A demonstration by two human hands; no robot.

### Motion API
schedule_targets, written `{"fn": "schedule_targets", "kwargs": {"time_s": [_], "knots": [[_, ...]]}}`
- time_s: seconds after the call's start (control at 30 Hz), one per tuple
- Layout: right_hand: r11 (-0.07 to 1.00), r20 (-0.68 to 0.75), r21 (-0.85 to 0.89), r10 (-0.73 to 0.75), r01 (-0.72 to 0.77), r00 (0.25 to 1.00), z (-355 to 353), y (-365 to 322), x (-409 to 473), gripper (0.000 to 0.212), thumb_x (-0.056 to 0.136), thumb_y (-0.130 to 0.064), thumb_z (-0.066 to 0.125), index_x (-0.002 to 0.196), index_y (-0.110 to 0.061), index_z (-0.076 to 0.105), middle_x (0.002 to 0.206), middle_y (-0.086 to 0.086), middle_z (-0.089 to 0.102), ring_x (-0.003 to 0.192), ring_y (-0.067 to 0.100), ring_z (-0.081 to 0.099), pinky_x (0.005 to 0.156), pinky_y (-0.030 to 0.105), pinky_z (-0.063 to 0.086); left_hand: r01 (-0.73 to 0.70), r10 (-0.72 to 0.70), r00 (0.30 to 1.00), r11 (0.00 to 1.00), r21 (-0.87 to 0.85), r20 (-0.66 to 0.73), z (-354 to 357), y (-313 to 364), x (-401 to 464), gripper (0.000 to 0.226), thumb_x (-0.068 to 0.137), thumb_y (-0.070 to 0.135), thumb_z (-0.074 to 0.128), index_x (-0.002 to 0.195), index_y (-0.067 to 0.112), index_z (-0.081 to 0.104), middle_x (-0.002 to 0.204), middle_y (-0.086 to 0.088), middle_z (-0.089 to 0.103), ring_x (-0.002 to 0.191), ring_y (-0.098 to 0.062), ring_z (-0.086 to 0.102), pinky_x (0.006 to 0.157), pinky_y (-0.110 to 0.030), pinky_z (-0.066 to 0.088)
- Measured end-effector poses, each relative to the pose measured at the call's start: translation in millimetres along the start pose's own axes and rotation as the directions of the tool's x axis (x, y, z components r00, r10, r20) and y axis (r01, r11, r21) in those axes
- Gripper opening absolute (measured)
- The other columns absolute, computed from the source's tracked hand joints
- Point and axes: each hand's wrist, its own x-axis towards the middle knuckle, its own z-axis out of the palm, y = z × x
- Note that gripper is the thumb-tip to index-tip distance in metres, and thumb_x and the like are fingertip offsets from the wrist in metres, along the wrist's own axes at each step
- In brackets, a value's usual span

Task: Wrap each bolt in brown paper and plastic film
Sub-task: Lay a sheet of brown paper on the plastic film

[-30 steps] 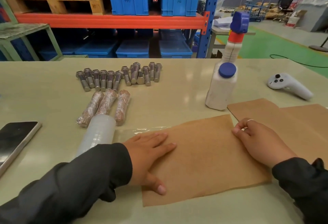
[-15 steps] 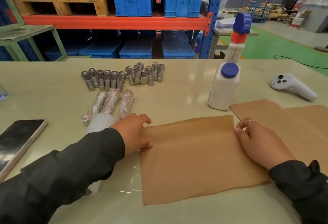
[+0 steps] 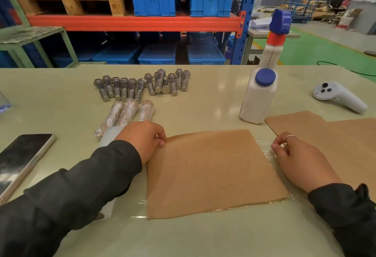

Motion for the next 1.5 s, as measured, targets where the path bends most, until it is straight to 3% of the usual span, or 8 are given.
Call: {"fn": "schedule_targets", "kwargs": {"time_s": [0.17,0.47,0.57,0.7,0.8,0.93,1.37,1.5], "knots": [[0.999,-0.050,-0.034,-0.007,0.006,0.999,4.1,0.2,-1.3,0.011,0.095,-0.027,0.043,0.091,-0.023,0.051,0.060,-0.006,0.053,0.064,0.020,0.052,0.057,0.030,0.034,0.001,-0.008,0.993,0.998,0.056,0.120,-4.4,6.9,6.2,0.019,0.090,0.020,0.056,0.106,0.022,0.067,0.108,0.000,0.062,0.099,-0.016,0.055,0.077,-0.019,0.035],[0.989,-0.096,-0.147,-0.014,0.000,0.995,4.4,-0.5,-2.9,0.013,0.096,-0.035,0.039,0.096,-0.026,0.049,0.067,-0.002,0.058,0.065,0.020,0.056,0.063,0.033,0.048,-0.034,0.020,0.986,0.996,0.086,0.163,-6.4,12.0,24.0,0.017,0.086,0.020,0.063,0.102,0.022,0.069,0.106,-0.001,0.064,0.098,-0.018,0.056,0.078,-0.021,0.038],[0.985,-0.105,-0.170,-0.028,0.010,0.994,6.0,-0.7,-3.1,0.014,0.096,-0.034,0.039,0.097,-0.026,0.050,0.069,-0.003,0.058,0.066,0.021,0.056,0.062,0.032,0.048,-0.032,0.017,0.989,0.995,0.097,0.148,-6.1,12.6,22.8,0.028,0.086,0.025,0.063,0.114,0.023,0.062,0.112,-0.002,0.061,0.092,-0.017,0.053,0.080,-0.023,0.039],[0.984,-0.098,-0.176,-0.027,0.010,0.995,6.9,-1.2,-2.7,0.014,0.095,-0.034,0.040,0.097,-0.025,0.051,0.070,-0.002,0.059,0.069,0.023,0.057,0.063,0.032,0.047,-0.184,0.182,0.983,0.977,0.111,0.026,-5.7,20.3,10.8,0.061,0.085,0.042,0.060,0.138,0.026,0.035,0.133,-0.003,0.044,0.121,-0.020,0.041,0.098,-0.029,0.033],[0.983,-0.099,-0.183,-0.027,0.009,0.995,7.6,-0.6,-2.6,0.015,0.095,-0.034,0.041,0.097,-0.025,0.053,0.071,-0.001,0.059,0.069,0.024,0.058,0.063,0.032,0.047,-0.443,0.417,0.875,0.894,0.063,0.245,9.7,36.1,-13.0,0.093,0.077,0.060,0.058,0.148,0.026,0.008,0.156,-0.001,0.007,0.142,-0.017,0.008,0.111,-0.026,0.009],[0.981,-0.113,-0.195,-0.035,0.012,0.993,9.2,0.3,-1.6,0.016,0.095,-0.034,0.041,0.098,-0.025,0.054,0.071,-0.001,0.060,0.069,0.025,0.057,0.060,0.031,0.044,-0.497,0.398,0.770,0.864,0.078,0.498,36.3,43.1,-36.1,0.116,0.065,0.076,0.056,0.142,0.036,-0.022,0.149,0.003,-0.032,0.136,-0.016,-0.030,0.107,-0.037,-0.018],[0.965,-0.155,-0.262,-0.052,0.010,0.986,11.0,-0.9,-0.4,0.019,0.096,-0.033,0.038,0.099,-0.023,0.054,0.069,0.001,0.059,0.068,0.027,0.054,0.058,0.030,0.037,-0.518,0.395,0.727,0.853,0.070,0.561,28.7,31.7,-48.6,0.103,0.071,0.074,0.049,0.140,0.044,-0.021,0.140,0.015,-0.039,0.127,-0.009,-0.039,0.105,-0.037,-0.022],[0.952,-0.174,-0.305,-0.044,-0.011,0.984,10.7,-3.6,-2.7,0.021,0.096,-0.024,0.035,0.106,-0.020,0.053,0.082,0.004,0.059,0.074,0.031,0.055,0.061,0.031,0.036,-0.455,0.347,0.775,0.886,0.086,0.528,32.4,40.1,-54.1,0.086,0.070,0.079,0.016,0.139,0.044,-0.022,0.146,0.008,-0.036,0.130,-0.010,-0.037,0.109,-0.040,-0.022]]}}
